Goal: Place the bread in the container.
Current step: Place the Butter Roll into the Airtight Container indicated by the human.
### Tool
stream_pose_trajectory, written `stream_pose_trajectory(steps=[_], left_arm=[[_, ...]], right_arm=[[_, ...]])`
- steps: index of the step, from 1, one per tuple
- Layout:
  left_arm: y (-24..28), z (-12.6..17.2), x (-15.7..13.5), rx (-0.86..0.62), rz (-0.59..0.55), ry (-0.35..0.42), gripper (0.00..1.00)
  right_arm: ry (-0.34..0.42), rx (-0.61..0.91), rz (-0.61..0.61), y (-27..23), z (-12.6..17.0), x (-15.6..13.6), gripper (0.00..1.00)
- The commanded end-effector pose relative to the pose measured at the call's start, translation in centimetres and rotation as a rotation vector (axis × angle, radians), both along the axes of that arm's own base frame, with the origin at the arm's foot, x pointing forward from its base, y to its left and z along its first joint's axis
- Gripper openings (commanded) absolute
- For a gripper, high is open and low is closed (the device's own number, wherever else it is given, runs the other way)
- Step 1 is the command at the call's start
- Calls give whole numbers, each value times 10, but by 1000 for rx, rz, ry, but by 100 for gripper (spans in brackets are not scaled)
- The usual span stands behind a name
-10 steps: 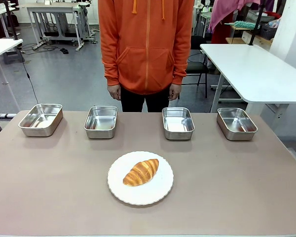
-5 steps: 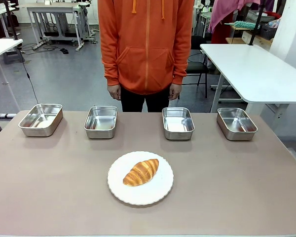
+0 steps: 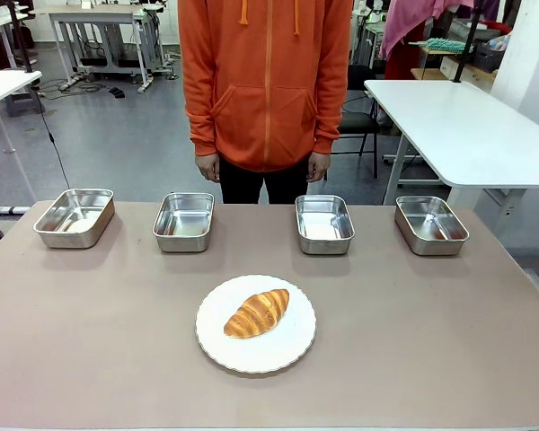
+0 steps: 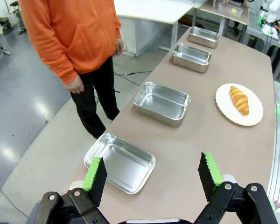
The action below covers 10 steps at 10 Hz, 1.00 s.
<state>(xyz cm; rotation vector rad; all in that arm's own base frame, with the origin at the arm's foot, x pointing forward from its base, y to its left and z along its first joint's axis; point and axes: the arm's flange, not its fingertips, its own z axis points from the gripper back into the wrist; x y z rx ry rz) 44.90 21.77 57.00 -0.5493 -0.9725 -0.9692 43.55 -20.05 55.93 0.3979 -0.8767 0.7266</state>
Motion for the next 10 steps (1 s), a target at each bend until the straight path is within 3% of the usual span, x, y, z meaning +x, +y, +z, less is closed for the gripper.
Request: stream_pose_trajectory(steps=[1,10], left_arm=[[1,1,-1,-4,-12,-6,100],[1,1,-1,-4,-12,-6,100]], right_arm=[[-25,15,12,1,-1,2,100],[-25,15,12,1,-1,2,100]])
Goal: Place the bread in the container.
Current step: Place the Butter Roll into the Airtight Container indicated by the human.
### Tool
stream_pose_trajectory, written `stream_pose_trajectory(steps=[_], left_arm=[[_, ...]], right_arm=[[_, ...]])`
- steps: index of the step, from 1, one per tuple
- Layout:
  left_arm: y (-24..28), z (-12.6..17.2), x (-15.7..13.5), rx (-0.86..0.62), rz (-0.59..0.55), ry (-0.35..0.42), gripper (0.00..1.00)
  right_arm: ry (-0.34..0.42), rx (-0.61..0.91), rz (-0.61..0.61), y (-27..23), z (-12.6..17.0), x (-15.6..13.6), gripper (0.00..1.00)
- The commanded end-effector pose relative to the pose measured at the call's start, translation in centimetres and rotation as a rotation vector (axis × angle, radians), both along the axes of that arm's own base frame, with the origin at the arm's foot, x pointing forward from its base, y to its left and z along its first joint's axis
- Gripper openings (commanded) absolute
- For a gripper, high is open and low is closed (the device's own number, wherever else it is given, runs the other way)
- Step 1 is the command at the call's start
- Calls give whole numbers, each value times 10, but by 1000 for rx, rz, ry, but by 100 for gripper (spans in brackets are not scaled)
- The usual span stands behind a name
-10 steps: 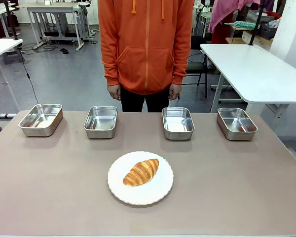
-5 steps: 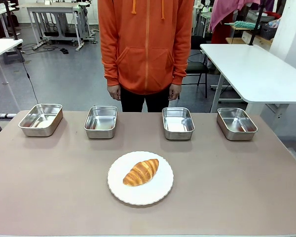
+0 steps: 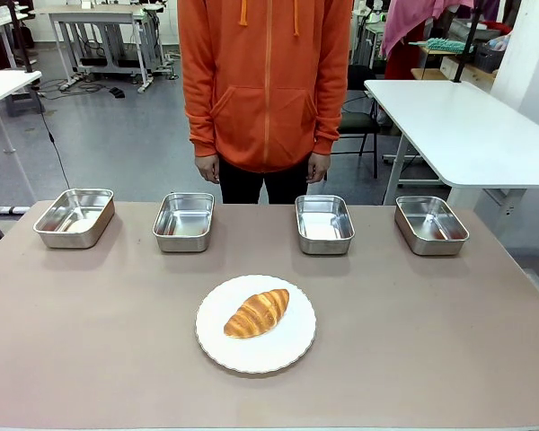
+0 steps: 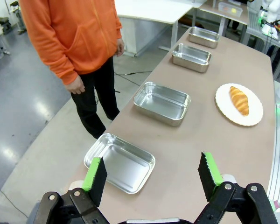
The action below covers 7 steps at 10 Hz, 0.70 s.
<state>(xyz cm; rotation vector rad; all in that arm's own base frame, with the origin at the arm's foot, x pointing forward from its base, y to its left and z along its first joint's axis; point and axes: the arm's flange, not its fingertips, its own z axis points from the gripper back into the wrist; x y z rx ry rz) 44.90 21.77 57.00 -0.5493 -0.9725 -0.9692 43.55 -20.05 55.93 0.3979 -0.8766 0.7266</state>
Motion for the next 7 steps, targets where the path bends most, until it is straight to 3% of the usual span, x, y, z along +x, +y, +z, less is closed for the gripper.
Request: stream_pose_trajectory(steps=[1,7], left_arm=[[1,1,-1,-4,-12,-6,100],[1,1,-1,-4,-12,-6,100]], right_arm=[[-25,15,12,1,-1,2,100],[-25,15,12,1,-1,2,100]])
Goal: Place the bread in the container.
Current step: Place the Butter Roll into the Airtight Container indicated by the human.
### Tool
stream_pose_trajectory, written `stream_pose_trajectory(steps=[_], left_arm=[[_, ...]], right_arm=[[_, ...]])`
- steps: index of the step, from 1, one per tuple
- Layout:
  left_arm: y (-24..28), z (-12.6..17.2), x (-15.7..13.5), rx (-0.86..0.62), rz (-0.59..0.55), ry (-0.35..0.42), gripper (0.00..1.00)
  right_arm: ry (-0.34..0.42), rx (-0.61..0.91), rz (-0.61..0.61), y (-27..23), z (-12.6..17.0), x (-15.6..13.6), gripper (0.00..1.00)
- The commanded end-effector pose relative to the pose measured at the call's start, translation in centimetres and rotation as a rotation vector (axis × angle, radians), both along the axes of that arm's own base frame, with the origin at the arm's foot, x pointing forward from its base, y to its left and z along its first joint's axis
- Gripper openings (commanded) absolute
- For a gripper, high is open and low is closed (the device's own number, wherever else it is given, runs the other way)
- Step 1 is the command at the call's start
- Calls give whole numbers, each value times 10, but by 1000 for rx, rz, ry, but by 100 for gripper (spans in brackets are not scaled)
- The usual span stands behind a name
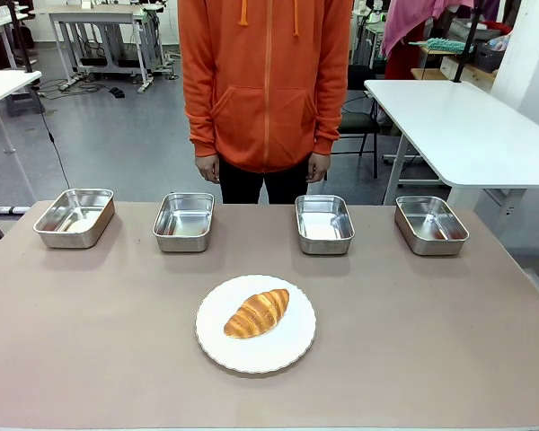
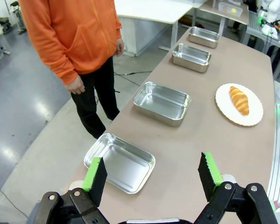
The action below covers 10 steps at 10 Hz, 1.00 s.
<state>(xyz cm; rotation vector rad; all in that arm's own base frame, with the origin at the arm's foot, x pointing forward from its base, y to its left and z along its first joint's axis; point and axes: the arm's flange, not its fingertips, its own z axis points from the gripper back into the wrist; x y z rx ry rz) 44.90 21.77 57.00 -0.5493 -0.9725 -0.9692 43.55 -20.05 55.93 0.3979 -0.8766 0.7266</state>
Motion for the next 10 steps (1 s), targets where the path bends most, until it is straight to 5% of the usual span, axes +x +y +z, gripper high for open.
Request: stream_pose_trajectory(steps=[1,10], left_arm=[[1,1,-1,-4,-12,-6,100],[1,1,-1,-4,-12,-6,100]], right_arm=[[-25,15,12,1,-1,2,100],[-25,15,12,1,-1,2,100]])
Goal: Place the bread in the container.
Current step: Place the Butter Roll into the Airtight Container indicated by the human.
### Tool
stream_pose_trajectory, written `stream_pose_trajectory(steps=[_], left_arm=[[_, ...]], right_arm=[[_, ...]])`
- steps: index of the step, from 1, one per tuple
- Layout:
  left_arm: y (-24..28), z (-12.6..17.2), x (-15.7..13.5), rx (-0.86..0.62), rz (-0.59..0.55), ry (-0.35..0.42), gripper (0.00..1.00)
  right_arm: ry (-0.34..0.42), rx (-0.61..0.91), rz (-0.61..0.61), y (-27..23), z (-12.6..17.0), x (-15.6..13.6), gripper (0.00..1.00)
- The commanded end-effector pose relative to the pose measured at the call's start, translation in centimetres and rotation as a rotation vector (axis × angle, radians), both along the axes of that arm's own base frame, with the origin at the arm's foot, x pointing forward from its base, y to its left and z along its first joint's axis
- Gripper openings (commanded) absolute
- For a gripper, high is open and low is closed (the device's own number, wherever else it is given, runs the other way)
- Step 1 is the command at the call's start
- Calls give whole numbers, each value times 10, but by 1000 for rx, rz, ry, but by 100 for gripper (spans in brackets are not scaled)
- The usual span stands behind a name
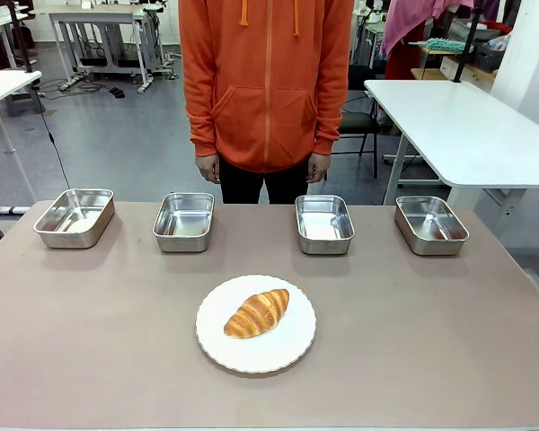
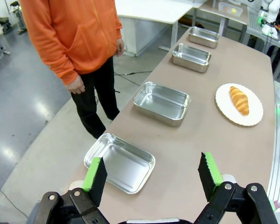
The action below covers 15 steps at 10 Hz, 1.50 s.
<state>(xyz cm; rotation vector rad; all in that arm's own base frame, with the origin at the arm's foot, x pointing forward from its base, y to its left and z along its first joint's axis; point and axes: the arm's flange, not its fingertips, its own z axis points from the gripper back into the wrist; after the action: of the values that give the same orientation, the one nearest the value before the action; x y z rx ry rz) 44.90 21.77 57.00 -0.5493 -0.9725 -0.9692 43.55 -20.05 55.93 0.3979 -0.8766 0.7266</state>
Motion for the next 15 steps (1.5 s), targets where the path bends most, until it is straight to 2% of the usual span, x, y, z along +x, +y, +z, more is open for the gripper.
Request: stream_pose_trajectory(steps=[1,15], left_arm=[[1,1,-1,-4,-12,-6,100],[1,1,-1,-4,-12,-6,100]], right_arm=[[-25,15,12,1,-1,2,100],[-25,15,12,1,-1,2,100]])
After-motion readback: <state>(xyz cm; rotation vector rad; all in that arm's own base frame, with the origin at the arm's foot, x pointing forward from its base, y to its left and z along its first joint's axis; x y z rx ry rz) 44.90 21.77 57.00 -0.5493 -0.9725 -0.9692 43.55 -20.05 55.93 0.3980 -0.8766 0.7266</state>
